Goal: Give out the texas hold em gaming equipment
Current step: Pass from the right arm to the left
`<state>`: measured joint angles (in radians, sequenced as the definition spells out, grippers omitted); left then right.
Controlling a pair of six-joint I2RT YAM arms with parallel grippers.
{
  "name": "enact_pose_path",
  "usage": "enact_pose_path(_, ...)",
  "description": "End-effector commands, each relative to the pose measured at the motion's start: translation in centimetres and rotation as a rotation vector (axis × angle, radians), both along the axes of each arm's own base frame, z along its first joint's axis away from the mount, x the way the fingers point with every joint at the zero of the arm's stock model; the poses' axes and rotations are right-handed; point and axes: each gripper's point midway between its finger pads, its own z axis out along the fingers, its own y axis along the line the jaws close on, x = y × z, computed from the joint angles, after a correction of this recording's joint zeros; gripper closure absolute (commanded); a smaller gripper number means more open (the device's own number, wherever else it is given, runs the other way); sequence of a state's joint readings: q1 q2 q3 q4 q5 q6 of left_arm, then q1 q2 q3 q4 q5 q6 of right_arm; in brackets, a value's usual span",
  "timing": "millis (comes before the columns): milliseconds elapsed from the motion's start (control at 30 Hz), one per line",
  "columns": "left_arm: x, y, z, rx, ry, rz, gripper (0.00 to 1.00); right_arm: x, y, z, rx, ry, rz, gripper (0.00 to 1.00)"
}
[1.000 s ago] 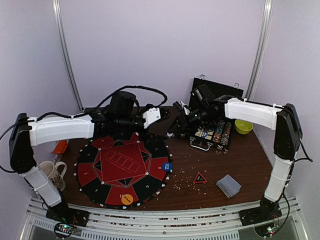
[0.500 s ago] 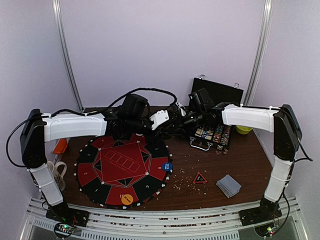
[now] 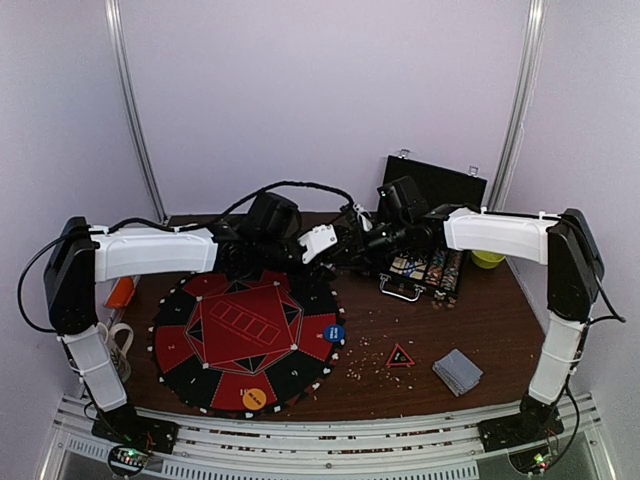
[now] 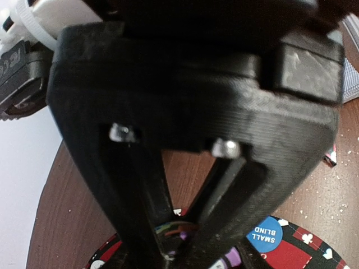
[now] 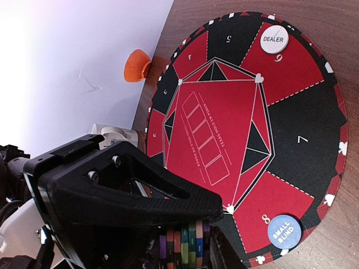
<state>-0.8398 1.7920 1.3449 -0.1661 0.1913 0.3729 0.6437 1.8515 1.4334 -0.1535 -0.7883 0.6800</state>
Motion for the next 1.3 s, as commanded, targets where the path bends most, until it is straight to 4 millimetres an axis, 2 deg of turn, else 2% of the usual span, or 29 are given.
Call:
enact_pose_path(0,0.8,-0.3,1.6,-0.048,-0.009,0.014,0.63,0.0,0.3,2.5,0.034,-0.068,0.021,1.0)
enact_pose_path(133,0.3,-0.6,2.0,-0.071,-0.006,-0.016,0.79,0.1,0.3,2.0,0.027,-0.064,0.021,1.0)
enact_pose_path(233,-0.3,-1.0,2.3,-0.1,0.017,-0.046,0.84,0.1,0.4,1.4,0.021,-0.054,0.023,1.0)
enact_pose_path(333,-0.6,-1.4,1.8,-0.112,0.043,-0.057,1.0,0.2,0.3,0.8,0.009,-0.05,0.025,1.0)
enact_pose_path(367,-0.5,-1.4,1.6,-0.112,0.053,-0.049,1.0,0.2,0.3,0.6,0.003,-0.051,0.026,1.0)
enact_pose_path(400,-0.5,-1.4,1.2,-0.107,0.061,-0.046,1.0,0.2,0.2,0.3,-0.008,-0.049,0.027,0.97)
enact_pose_path(467,-0.6,-1.4,0.4,-0.089,0.08,-0.047,1.0,0.2,0.0,-0.5,-0.041,-0.04,0.031,0.8)
enact_pose_path(567,-0.5,-1.0,-1.1,-0.045,0.106,-0.026,1.0,0.6,-0.7,-1.1,-0.08,-0.054,0.02,0.62)
enact_pose_path(700,-0.3,-0.1,-3.7,0.023,0.14,0.008,1.0,1.4,-2.0,-1.4,-0.108,-0.072,-0.015,0.49)
enact_pose_path(800,-0.2,0.3,-5.8,0.064,0.194,0.021,1.0,1.7,-2.9,-1.7,-0.127,-0.074,-0.027,0.45)
enact_pose_path(900,0.3,0.5,-8.1,0.105,0.245,0.052,1.0,2.6,-4.5,-2.4,-0.182,-0.084,-0.062,0.44)
enact_pose_path(1100,1.9,0.4,-12.3,0.206,0.367,0.134,1.0,4.7,-10.4,-4.2,-0.403,-0.137,-0.181,0.44)
enact_pose_path(1167,1.8,0.4,-13.0,0.225,0.39,0.137,1.0,4.9,-12.4,-4.7,-0.473,-0.139,-0.206,0.43)
enact_pose_path(1267,1.6,0.5,-13.7,0.232,0.406,0.135,1.0,5.2,-14.2,-4.7,-0.53,-0.157,-0.238,0.43)
